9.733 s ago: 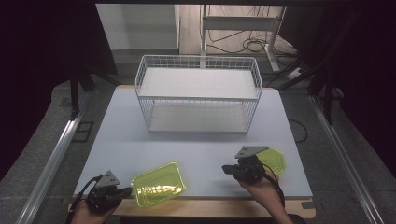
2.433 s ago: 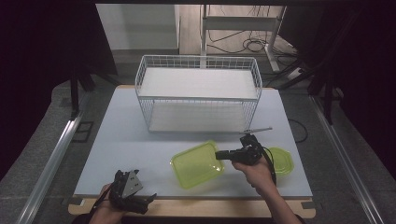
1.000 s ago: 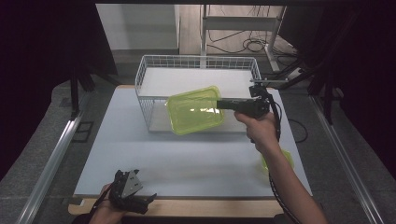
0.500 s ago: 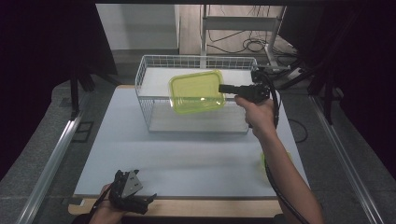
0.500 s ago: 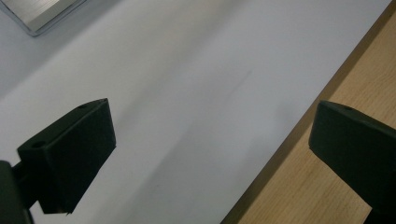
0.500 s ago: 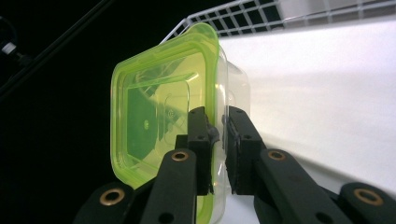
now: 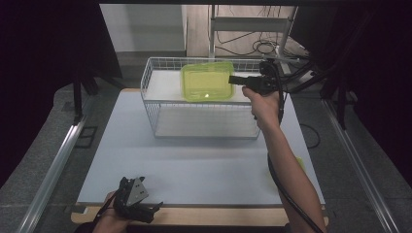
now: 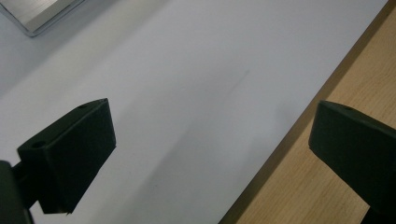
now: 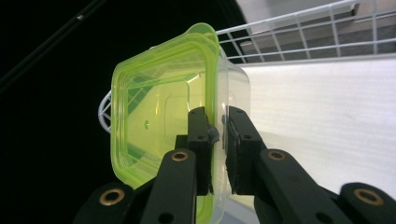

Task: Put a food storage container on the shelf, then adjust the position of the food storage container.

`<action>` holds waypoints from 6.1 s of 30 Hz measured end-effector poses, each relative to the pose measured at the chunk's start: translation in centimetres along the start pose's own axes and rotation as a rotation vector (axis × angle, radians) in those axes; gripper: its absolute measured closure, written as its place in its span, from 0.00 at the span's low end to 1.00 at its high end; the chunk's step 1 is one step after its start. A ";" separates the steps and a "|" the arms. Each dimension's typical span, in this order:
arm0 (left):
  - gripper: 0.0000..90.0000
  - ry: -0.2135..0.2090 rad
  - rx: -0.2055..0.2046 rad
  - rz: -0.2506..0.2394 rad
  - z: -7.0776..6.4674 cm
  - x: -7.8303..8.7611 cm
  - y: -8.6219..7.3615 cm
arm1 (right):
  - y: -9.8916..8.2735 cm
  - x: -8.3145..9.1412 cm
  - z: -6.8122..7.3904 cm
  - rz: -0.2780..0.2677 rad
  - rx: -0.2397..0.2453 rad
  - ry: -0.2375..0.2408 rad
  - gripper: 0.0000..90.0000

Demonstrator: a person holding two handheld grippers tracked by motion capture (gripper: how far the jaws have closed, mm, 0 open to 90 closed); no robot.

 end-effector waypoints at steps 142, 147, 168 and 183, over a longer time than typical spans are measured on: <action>0.04 -0.021 0.109 -0.084 0.4 0.9 0.4 | -22.6 6.7 -0.9 0.149 0.495 -0.116 0.11; 0.04 -0.016 0.091 -0.084 0.3 0.8 0.3 | -24.0 6.8 -1.5 0.144 0.489 -0.125 0.11; 0.05 -0.032 0.058 -0.079 0.3 0.5 0.2 | -26.8 5.6 -3.3 0.243 0.487 -0.212 0.03; 0.04 -0.045 0.061 -0.088 0.3 0.5 0.2 | -22.5 11.9 -6.0 0.125 0.449 -0.399 0.86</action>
Point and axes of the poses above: each handheld gripper's, and its own axes: x roughly backward along the jaws, y roughly out of its top, z roughly to its left, the point moved 1 cm from there along -x, roughly forward along the jaws, and after that the axes turned 3 degrees about -x, right-handed, at the moved point
